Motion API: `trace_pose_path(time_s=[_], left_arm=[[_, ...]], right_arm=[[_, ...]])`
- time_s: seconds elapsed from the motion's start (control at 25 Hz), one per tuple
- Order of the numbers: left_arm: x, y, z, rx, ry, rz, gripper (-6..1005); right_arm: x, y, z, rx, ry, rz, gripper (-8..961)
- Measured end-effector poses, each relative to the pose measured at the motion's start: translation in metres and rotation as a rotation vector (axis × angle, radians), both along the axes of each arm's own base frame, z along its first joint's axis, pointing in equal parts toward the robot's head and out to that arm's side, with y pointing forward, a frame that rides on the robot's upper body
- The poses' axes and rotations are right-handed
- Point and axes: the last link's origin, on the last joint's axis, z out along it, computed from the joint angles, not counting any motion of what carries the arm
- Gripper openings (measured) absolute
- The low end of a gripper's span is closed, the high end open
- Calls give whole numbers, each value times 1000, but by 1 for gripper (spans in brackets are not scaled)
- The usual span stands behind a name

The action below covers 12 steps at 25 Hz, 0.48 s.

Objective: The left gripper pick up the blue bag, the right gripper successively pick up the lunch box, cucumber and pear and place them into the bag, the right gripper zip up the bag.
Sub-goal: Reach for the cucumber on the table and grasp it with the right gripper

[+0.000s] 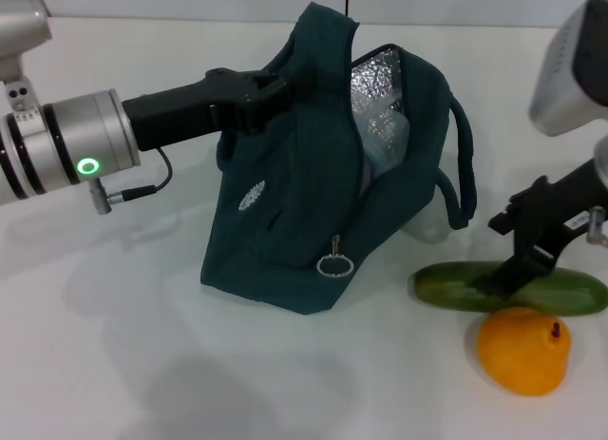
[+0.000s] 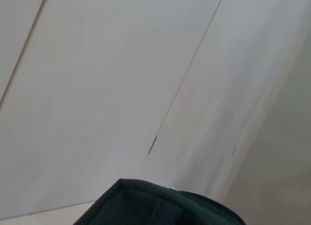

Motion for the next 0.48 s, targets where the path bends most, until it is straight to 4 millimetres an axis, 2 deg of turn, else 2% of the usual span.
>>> trace_pose_path(time_s=[0.48], left_arm=[[2,1,0,1,-5,-4,39]], right_arm=[[-6,-2,-23,-51,-67,28,870]])
